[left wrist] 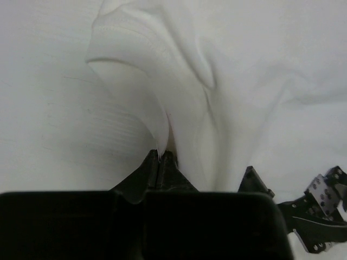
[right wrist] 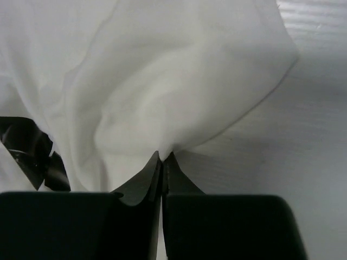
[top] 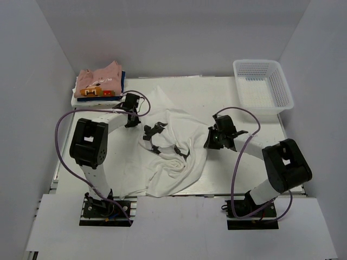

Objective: Fold and stack the t-shirts

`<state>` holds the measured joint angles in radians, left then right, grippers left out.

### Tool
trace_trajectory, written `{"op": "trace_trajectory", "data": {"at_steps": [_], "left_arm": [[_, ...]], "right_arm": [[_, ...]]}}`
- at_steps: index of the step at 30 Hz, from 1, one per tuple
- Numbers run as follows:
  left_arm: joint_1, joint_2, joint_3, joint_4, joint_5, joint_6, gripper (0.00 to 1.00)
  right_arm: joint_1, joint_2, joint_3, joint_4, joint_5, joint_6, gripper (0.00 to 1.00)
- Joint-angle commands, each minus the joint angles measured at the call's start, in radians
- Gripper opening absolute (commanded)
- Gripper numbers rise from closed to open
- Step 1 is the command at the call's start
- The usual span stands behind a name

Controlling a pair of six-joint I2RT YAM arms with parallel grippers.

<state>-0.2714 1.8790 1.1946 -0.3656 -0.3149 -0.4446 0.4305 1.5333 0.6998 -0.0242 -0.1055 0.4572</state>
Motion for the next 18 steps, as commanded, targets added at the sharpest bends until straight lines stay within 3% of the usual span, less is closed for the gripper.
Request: {"op": "trace_trajectory", "data": {"at_steps": [1,5,10,14,18], "left_arm": [[-0.002,-0.132,0.037,0.011,0.002,0.007,0.0],[-0.002,-0.282,-0.021,0.039,-0.03,0.007,0.0],[-0.002,-0.4,-0.064,0.061,-0.108,0.026,0.0],[0.008,-0.463,-0.012,-0.036,-0.188,0.015,0.0],[0.008,-0.61,-0.036,0.003,-0.179,0.015,0.0]], "right_arm": [[0.001,-0.066,0.086,-0.043,0.137,-0.032,0.0],[-0.004,-0.246,0.122,-0.12,0.385,-0.081,0.0],[-0.01,-0.381,0.202,-0.27,0.573,-0.109,0.0],[-0.009,-0.462,0.265,-0.382,0.644,-0.097,0.0],[-0.01,-0.571,0.289,-0.385,0.699,-0.11,0.0]]}}
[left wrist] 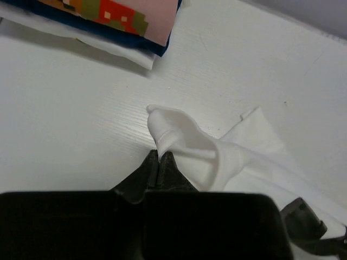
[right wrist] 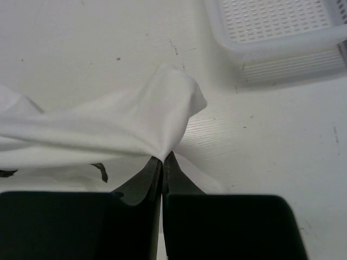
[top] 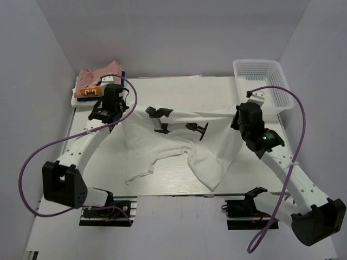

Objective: Fold and stack the t-shirts

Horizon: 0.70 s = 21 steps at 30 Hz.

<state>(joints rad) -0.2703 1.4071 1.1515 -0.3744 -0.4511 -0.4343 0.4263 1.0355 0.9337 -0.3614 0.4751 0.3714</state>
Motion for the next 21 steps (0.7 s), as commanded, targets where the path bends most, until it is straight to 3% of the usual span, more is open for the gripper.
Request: {"op": "trace_trajectory", "data": {"at_steps": [1,6,11,16,21], "left_arm": [[0.006,-0.172,-0.004,0.012,-0.029,0.015,0.0],[-0.003,-0.412,0.005,0.012,0.014,0.025,0.0],[-0.012,-0.626,0.042,0.029,0.084,0.049,0.0],[-0.012,-0.749,0.126,0.028,0.192,0.049,0.0],[-0.001,-0.797,0.146,0.017,0.201,0.058,0.0]], "right_arm": [[-0.004,-0.084,0.063,-0.054,0.131,-0.022,0.0],[-0.004,-0.219,0.166,-0.085,0.186,-0.041,0.0],[-0.003,-0.35,0.243,-0.054,0.082,-0.113,0.0],[-0.001,-0.408,0.37,-0.083,-0.03,-0.141,0.0],[0.0,-0.43,0.364,-0.035,-0.047,-0.164,0.0]]}}
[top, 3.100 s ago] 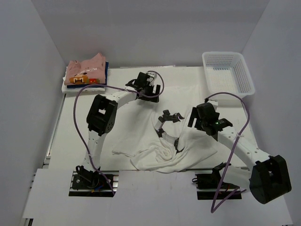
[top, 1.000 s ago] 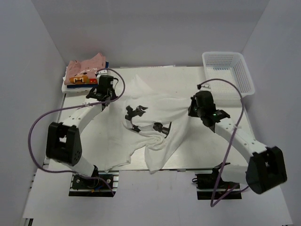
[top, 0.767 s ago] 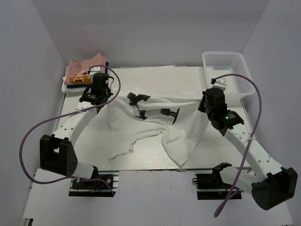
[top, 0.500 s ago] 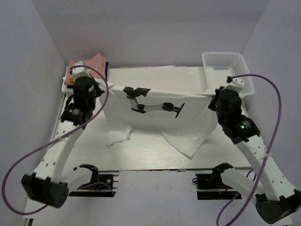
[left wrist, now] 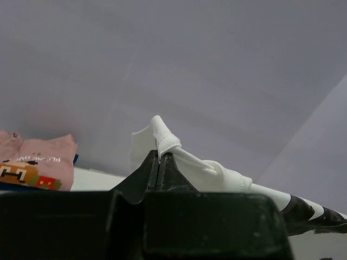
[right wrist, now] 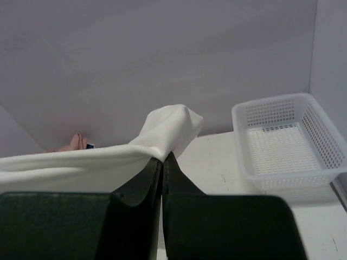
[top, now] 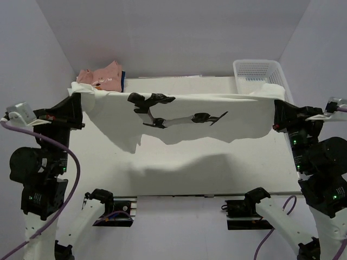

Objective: Fold and stack the t-shirts

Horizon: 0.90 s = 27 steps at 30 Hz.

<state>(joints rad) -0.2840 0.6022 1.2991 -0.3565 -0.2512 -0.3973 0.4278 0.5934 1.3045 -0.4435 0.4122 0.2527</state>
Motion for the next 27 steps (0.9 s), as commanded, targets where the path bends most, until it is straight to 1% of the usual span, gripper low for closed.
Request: {"op": "trace_trajectory", "data": {"at_steps": [1,3,4,6,7,8,9,10,11,12,15,16,17,18,19,20,21,22,23,24,25,26,27], "left_arm": [[0.012,0.008,-0.001,-0.001,0.001,0.021,0.0],[0.012,0.036,-0.012,0.024,0.001,0.021,0.0],[0.012,0.072,-0.039,0.034,0.001,0.012,0.0],[0.003,0.122,-0.073,0.071,0.015,0.012,0.0],[0.003,0.155,-0.092,0.071,0.015,0.012,0.0],[0.003,0.232,-0.101,0.071,-0.031,-0.003,0.0],[0.017,0.275,-0.127,0.061,-0.054,-0.018,0.0],[0.017,0.318,-0.144,0.06,-0.1,-0.028,0.0],[0.017,0.365,-0.162,0.076,-0.138,-0.043,0.0],[0.017,0.469,-0.188,0.076,-0.148,-0.061,0.0],[0.037,0.629,-0.227,0.128,-0.132,-0.074,0.0],[0.049,0.748,-0.227,0.18,-0.123,-0.074,0.04],[0.049,0.818,-0.227,0.18,-0.123,-0.083,0.28],[0.064,0.888,-0.14,0.169,-0.112,-0.083,0.43],[0.065,0.96,-0.076,0.063,-0.103,-0.093,0.6],[0.075,1.089,-0.008,0.0,-0.103,-0.104,0.78],[0.075,1.135,0.103,-0.054,-0.103,-0.118,0.78],[0.075,1.165,0.133,-0.106,-0.103,-0.118,0.8],[0.075,1.176,0.134,-0.107,-0.103,-0.118,0.83],[0.075,1.151,0.109,-0.095,-0.094,-0.118,0.9],[0.075,1.122,0.076,-0.078,-0.085,-0.118,0.99],[0.075,1.086,-0.004,-0.047,-0.071,-0.118,0.99],[0.075,1.047,-0.044,-0.047,-0.071,-0.153,0.99]], "right_arm": [[-0.001,0.029,-0.011,0.051,0.023,-0.05,0.0],[-0.001,0.083,-0.007,0.048,0.098,-0.053,0.0],[-0.003,0.144,-0.008,0.049,0.111,-0.04,0.0],[-0.003,0.192,-0.022,0.066,0.167,-0.024,0.0],[-0.007,0.244,-0.027,0.08,0.175,-0.024,0.0],[-0.008,0.3,-0.031,0.089,0.184,-0.024,0.0],[-0.009,0.331,-0.054,0.109,0.197,-0.021,0.0],[-0.018,0.398,-0.06,0.129,0.2,-0.023,0.0],[-0.023,0.433,-0.066,0.138,0.198,-0.023,0.0],[-0.027,0.503,-0.083,0.149,0.168,-0.018,0.0],[-0.075,0.678,-0.123,0.273,0.09,-0.015,0.0],[-0.083,0.748,-0.119,0.308,0.067,-0.003,0.0],[-0.113,0.788,-0.111,0.318,0.033,-0.006,0.0],[-0.119,0.865,-0.055,0.318,0.01,-0.012,0.04],[-0.129,0.94,-0.024,0.302,-0.009,-0.015,0.19],[-0.135,0.974,0.071,0.228,-0.047,-0.015,0.39],[-0.135,1.037,0.088,0.207,-0.061,-0.024,0.68],[-0.135,1.042,0.091,0.2,-0.128,-0.051,0.82],[-0.126,1.039,0.057,0.213,-0.16,-0.059,0.9],[-0.126,0.995,0.027,0.235,-0.202,-0.061,0.9],[-0.129,0.947,-0.005,0.262,-0.343,-0.07,0.9],[-0.129,0.927,-0.099,0.352,-0.383,-0.075,0.9],[-0.129,0.875,-0.122,0.367,-0.398,-0.07,0.9]]}}
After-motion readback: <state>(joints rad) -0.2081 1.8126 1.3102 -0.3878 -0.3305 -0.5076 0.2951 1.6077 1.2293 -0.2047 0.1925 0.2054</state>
